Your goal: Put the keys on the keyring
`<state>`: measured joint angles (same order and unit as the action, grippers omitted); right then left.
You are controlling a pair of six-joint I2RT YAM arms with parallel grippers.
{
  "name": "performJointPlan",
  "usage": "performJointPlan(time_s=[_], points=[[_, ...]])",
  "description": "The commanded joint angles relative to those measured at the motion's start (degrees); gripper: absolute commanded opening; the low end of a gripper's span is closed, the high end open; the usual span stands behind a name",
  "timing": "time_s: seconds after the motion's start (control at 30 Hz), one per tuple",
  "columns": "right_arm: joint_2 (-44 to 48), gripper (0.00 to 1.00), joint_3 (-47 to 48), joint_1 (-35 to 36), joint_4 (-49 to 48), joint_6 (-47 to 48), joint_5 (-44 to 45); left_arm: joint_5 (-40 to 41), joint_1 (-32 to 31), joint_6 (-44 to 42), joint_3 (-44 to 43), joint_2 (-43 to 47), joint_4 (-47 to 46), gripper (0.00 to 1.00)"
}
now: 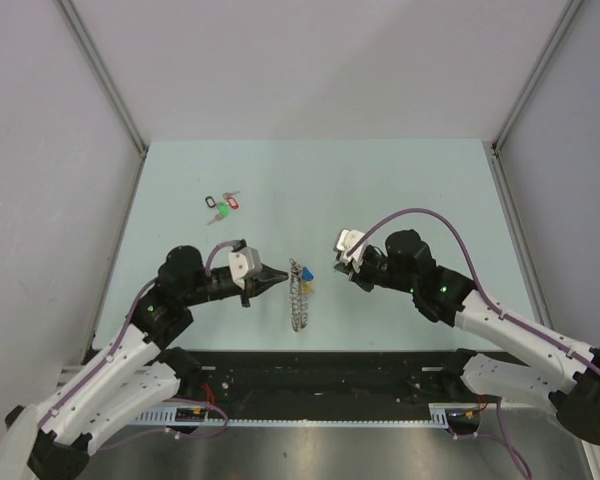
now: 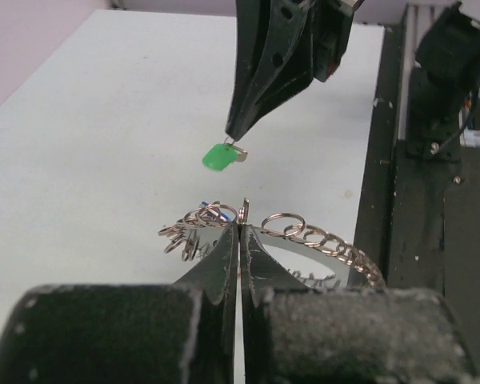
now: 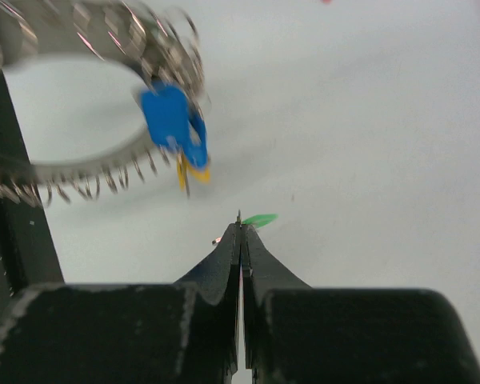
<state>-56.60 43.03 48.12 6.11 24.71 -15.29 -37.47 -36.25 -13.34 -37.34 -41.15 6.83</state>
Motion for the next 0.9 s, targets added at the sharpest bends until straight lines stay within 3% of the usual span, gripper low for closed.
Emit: performJointPlan(time_s=[0.0, 0.13, 0.23, 0.37, 0.6, 0.87], points=[[-1.2, 0.0, 2.8, -2.4, 10.9, -6.4, 5.4, 9.0, -0.3, 10.2, 4.4, 8.7, -6.2, 0.0], [-2.6, 0.0, 4.6, -2.8, 16.8, -9.7, 11.4, 15.7, -0.2, 18.6, 8.9, 16.3, -6.6, 0.0], [-6.8, 0.0, 7.1, -3.4, 22.3, -10.6, 15.3, 18.5, -0.1, 19.9, 9.7, 21.2, -3.7, 0.0], [-12.7, 0.0, 8.5, -4.8, 24.4, -10.8, 17.4, 20.2, -0.2, 18.7, 9.0, 26.3, 3.0, 0.0], [-26.7, 0.0, 13.9, -5.2, 25.9, -9.3, 17.0, 22.4, -0.1, 15.4, 9.7, 31.4, 6.1, 0.0], [-43.0, 0.02, 23.8, -1.7, 24.3, -7.0, 18.0, 18.6, 5.7, 13.5, 9.1, 32.7, 7.7, 0.0]])
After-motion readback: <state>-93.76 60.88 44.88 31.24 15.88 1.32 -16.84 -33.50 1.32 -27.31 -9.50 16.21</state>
